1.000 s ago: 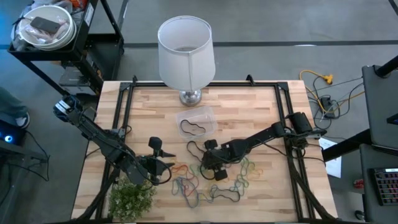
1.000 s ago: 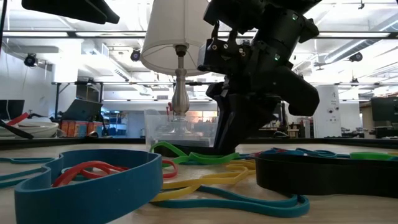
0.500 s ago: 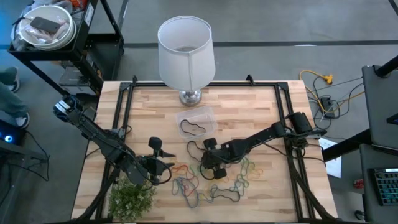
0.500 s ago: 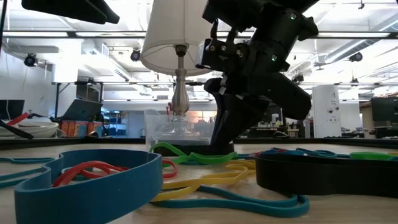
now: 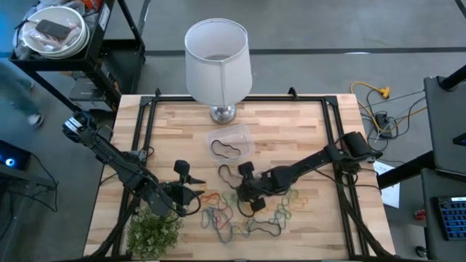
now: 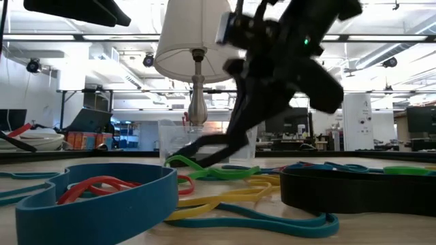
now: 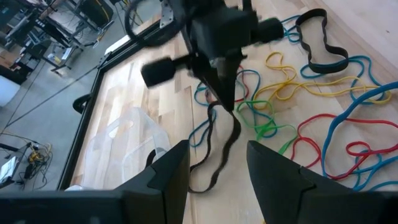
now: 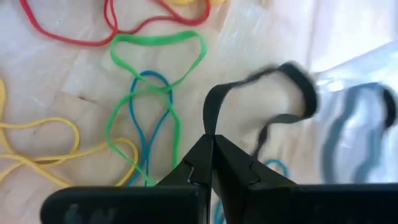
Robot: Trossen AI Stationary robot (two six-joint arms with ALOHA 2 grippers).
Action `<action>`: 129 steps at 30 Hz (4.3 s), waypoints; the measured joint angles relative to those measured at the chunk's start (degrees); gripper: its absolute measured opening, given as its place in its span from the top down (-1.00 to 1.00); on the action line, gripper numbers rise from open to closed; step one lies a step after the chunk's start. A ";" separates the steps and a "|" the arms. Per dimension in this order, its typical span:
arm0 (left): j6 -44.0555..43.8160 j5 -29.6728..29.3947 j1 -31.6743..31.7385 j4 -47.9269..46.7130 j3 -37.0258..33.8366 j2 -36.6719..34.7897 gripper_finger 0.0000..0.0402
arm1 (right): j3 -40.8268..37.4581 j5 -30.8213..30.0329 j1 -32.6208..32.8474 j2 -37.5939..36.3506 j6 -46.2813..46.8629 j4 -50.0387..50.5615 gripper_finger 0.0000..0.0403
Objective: Pick and place rubber bands into bin
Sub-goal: Put the black rubber band into the transparent container, then put the blue rubber band into the transparent container
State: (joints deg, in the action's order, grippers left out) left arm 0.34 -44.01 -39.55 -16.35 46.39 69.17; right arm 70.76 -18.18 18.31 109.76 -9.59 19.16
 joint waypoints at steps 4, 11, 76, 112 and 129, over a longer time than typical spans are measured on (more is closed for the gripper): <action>0.00 -0.02 0.00 0.35 -0.04 0.00 0.28 | 0.00 -5.45 1.88 -3.00 -1.68 0.13 0.96; 0.00 0.00 0.00 0.38 -0.09 0.00 0.28 | 0.00 -13.97 2.81 -7.01 -4.98 0.08 0.96; -0.02 0.00 0.04 0.88 -1.00 0.04 0.28 | -1.40 16.71 1.93 -13.21 7.96 12.67 0.36; 13.82 25.84 8.60 18.12 2.75 20.74 0.28 | -12.55 9.05 16.71 -13.28 18.61 -7.78 0.63; 13.51 39.50 11.87 4.20 15.48 32.84 0.29 | -12.70 9.16 16.71 -13.34 18.63 -7.63 0.61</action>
State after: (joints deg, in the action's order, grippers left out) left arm 13.85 -4.51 -27.68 -12.15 61.87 102.00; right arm 58.06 -9.02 35.03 96.42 9.04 11.53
